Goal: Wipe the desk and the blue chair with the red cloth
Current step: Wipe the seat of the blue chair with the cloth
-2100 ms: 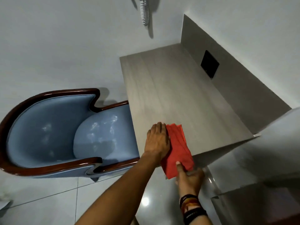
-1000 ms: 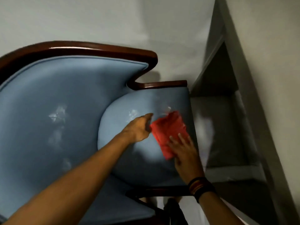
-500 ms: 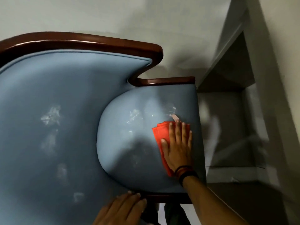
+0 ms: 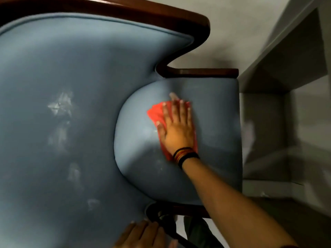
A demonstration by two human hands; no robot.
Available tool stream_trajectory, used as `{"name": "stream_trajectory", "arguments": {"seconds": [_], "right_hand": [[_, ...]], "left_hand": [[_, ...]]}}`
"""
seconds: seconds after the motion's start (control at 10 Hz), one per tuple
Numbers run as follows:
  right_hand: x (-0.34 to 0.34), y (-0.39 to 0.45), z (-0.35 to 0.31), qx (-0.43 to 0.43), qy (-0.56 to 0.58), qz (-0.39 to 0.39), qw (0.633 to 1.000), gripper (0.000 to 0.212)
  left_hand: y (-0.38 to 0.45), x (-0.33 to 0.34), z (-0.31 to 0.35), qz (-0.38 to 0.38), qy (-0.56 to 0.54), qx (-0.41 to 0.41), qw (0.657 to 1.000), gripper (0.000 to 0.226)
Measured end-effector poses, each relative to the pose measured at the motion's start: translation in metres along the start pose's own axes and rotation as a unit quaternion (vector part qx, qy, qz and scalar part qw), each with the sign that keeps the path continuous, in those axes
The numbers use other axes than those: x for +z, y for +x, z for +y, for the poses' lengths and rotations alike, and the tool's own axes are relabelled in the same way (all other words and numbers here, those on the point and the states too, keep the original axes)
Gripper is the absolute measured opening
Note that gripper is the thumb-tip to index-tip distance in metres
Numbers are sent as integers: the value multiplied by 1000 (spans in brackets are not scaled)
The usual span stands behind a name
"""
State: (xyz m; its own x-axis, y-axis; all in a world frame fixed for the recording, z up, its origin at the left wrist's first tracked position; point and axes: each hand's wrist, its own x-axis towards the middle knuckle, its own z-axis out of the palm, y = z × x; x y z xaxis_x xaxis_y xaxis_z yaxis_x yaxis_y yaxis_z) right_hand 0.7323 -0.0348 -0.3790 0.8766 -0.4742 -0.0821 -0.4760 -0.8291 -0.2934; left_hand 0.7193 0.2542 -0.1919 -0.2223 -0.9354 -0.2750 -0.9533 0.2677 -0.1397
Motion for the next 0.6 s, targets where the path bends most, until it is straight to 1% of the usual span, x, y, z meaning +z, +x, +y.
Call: {"name": "stream_trajectory", "arguments": {"seconds": [0.1,0.2,0.3,0.4,0.5,0.6], "right_hand": [[5,-89,-3,-102,1,-71,992,59],[-9,-140,45,-96,2,-85,992,59],[-18,-126,98,35,-13,-59,998,61],[-24,-47,96,129,-13,-3,992,62],[-13,35,57,159,-8,29,987,64],[2,59,-16,68,-14,15,997,65]], "left_hand": [[72,-37,20,28,-89,-192,977,53],[89,-25,52,-21,-373,-290,881,47],[93,-34,70,5,-364,-348,864,36],[92,-35,65,-9,-329,-390,860,49],[95,-27,75,19,-286,-392,874,64],[91,-35,69,26,-297,-395,869,40]]}}
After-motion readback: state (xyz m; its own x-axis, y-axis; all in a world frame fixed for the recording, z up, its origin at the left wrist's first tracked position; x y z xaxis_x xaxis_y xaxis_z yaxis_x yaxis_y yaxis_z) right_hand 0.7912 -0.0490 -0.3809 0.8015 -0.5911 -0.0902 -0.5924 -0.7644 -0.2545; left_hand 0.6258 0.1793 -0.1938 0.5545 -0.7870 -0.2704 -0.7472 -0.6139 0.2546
